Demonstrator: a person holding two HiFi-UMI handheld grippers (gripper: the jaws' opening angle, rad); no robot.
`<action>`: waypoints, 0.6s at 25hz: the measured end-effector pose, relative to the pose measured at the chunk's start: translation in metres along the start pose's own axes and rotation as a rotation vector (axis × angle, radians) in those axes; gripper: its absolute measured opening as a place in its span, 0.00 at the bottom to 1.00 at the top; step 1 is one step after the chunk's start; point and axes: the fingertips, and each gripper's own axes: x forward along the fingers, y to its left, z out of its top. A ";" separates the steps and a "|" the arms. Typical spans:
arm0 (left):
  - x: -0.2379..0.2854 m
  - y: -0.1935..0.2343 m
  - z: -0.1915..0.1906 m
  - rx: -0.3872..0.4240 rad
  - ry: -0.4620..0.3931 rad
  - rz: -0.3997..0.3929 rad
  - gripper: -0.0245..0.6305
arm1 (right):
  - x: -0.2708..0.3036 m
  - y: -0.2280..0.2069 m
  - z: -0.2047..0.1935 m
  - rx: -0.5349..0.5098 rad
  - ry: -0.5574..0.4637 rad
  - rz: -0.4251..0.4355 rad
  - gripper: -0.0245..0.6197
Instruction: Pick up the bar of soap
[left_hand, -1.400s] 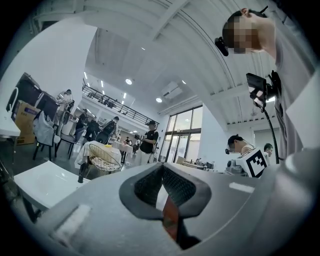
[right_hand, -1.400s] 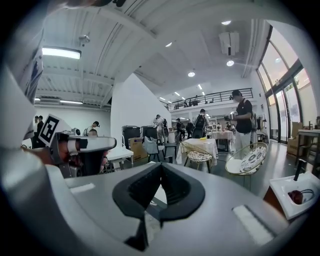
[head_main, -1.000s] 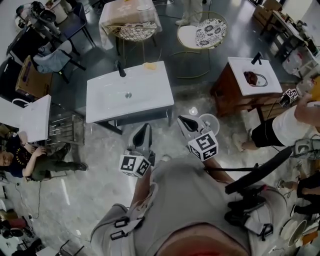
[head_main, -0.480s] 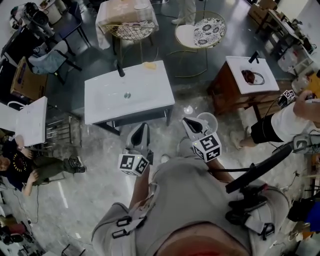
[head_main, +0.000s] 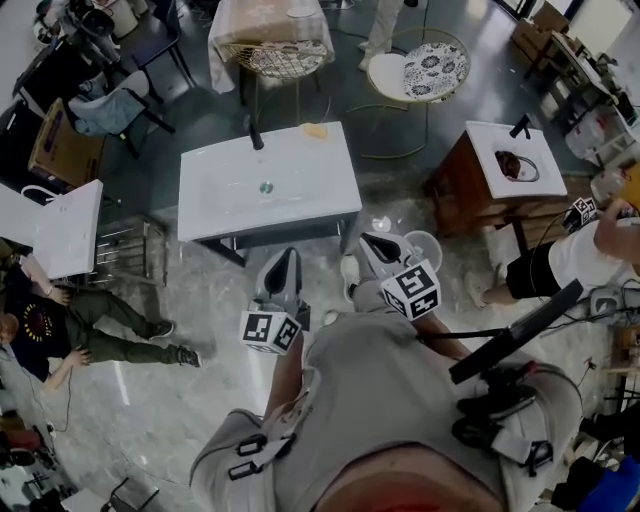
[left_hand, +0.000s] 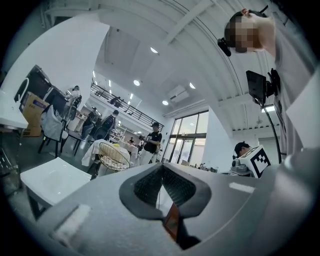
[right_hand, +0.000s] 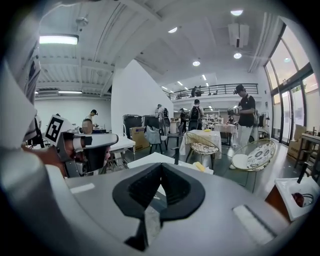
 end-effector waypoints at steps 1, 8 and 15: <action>-0.001 0.003 0.000 0.000 -0.004 0.012 0.03 | 0.005 0.001 0.002 -0.005 -0.005 0.010 0.04; 0.000 0.031 0.010 0.021 -0.011 0.071 0.03 | 0.026 -0.002 0.036 -0.076 -0.099 -0.004 0.04; 0.034 0.041 0.018 0.043 -0.006 0.048 0.03 | 0.049 -0.033 0.050 -0.037 -0.152 -0.027 0.04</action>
